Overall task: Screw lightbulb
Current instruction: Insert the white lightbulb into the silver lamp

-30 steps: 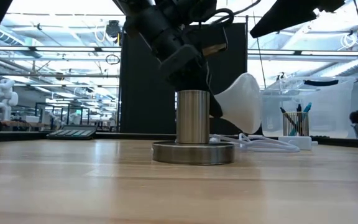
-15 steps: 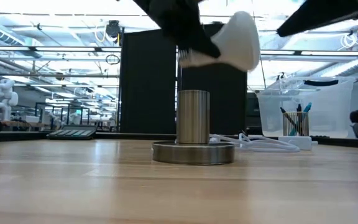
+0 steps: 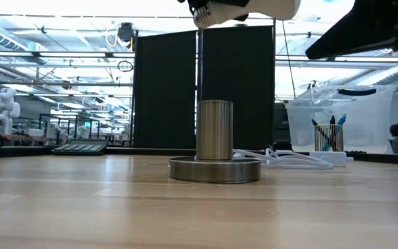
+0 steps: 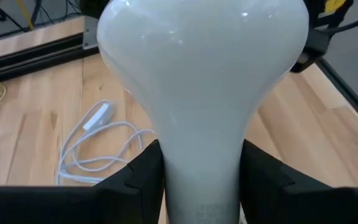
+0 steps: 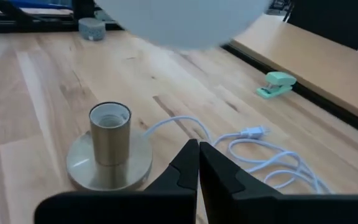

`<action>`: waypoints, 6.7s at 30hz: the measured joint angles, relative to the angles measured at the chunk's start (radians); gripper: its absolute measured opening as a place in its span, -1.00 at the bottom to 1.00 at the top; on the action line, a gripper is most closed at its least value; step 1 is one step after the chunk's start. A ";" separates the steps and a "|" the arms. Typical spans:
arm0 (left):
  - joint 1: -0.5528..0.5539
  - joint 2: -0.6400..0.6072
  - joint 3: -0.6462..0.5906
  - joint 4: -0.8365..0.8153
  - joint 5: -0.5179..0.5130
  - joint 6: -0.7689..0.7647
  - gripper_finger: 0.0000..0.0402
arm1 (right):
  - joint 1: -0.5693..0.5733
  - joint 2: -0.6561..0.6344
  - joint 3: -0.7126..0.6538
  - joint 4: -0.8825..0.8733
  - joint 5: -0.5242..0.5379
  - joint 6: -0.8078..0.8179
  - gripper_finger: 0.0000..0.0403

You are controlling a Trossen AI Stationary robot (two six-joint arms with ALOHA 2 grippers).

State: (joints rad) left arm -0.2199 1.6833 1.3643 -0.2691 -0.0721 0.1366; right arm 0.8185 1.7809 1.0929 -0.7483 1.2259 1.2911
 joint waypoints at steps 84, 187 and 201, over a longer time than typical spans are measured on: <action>-0.122 0.439 -0.608 1.835 -0.252 -0.128 -0.19 | -0.047 0.000 -0.072 0.290 0.018 -0.241 -1.00; -0.135 0.459 -0.610 1.782 -0.305 -0.110 -0.19 | -0.326 -0.160 0.083 0.523 -0.582 -1.296 -1.00; -0.139 0.458 -0.609 1.774 -0.311 -0.111 -0.19 | -0.353 -0.153 0.083 0.533 -0.653 -1.273 -1.00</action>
State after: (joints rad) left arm -0.3588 2.1410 0.7555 1.5044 -0.3831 0.0251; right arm 0.4656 1.6276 1.1755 -0.2154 0.5733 0.0183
